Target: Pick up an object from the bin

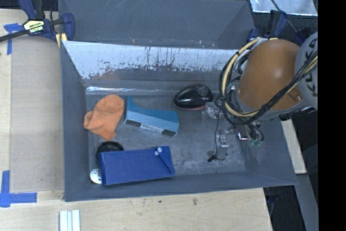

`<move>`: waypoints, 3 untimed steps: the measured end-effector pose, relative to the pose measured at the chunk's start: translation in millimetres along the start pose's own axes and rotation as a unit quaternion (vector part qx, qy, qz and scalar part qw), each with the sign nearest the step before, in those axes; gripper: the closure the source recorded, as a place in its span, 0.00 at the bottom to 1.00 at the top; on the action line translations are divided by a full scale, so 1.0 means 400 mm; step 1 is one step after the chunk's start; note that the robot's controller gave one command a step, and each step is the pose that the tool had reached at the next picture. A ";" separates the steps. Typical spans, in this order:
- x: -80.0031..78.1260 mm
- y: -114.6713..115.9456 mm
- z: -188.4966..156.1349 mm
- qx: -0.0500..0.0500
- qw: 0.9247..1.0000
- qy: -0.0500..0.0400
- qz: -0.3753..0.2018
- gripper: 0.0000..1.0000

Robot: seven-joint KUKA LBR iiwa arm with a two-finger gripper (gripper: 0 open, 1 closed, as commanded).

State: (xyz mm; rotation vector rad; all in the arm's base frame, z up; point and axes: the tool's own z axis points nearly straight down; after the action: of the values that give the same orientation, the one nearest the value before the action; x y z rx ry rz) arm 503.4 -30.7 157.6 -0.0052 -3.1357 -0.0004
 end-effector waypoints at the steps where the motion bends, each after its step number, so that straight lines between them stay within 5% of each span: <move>1: -0.005 0.000 -0.011 0.000 1.000 -0.004 0.000 0.00; 2: -0.149 0.037 0.101 0.000 1.000 -0.009 0.000 0.00; 3: -0.136 0.167 0.142 0.000 0.999 -0.006 -0.036 0.00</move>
Offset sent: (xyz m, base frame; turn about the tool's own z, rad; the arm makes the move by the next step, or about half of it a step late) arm 0.0795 0.0227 -0.0675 0.0004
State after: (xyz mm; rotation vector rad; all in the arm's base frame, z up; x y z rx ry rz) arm 557.9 36.0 100.7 0.1086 -3.1454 0.0002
